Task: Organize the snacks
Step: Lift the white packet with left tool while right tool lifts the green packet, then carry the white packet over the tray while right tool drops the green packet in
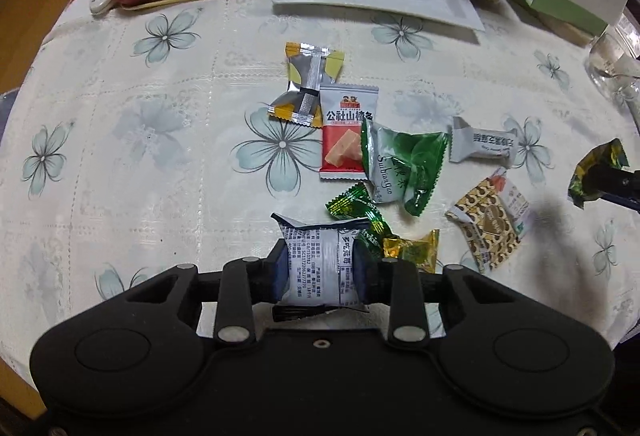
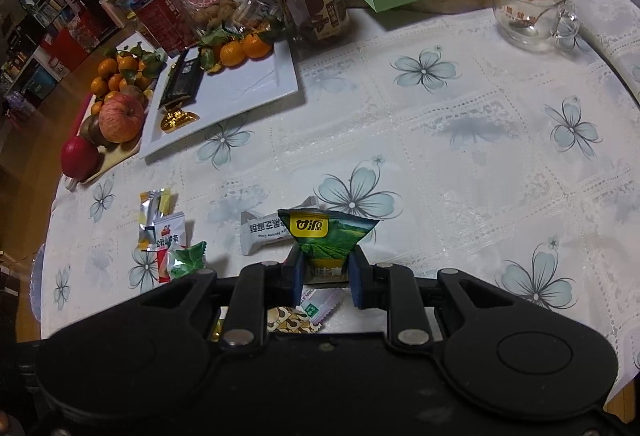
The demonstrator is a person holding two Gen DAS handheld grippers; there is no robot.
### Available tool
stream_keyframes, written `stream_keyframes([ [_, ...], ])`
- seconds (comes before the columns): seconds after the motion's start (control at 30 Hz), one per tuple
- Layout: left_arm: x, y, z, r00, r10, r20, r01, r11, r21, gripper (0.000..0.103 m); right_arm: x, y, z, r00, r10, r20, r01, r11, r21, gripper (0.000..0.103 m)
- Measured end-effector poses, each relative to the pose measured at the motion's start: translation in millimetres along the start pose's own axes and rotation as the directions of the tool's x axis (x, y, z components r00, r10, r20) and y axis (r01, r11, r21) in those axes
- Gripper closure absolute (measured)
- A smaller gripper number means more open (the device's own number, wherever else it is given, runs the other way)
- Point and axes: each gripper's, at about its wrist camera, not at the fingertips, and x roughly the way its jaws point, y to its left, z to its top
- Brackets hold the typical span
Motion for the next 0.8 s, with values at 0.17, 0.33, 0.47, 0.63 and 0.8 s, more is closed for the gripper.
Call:
stream_keyframes([
  [0.17,-35.0,-14.2,-34.6,0.987,0.093,0.131,-0.099,0.994,0.038,0.063,-38.2,1.2,-23.4,0.992,0.045,0.121,-0.039,0.998,-0.050,0.079],
  [0.33,-47.6,-23.7,-84.6,0.969,0.160,0.188,-0.176,0.981,0.075,0.063,-76.3,-4.0,-63.3,0.970,0.078,0.229,-0.060,0.995,-0.082,0.079],
  [0.47,-57.3,-29.8,-125.9,0.962,0.171,0.211,-0.195,0.976,0.097,0.062,-101.6,-8.1,-107.6,0.959,0.104,0.263,-0.076,0.990,-0.117,0.079],
  [0.63,-65.7,-34.2,-161.7,0.960,0.168,0.226,-0.192,0.977,0.092,0.062,-119.3,-13.3,-160.0,0.961,0.118,0.252,-0.082,0.985,-0.149,0.079],
  [0.8,-68.1,-34.2,-187.3,0.963,0.165,0.212,-0.177,0.983,0.040,0.062,-129.5,-24.7,-199.4,0.969,0.126,0.213,-0.100,0.986,-0.130,0.079],
])
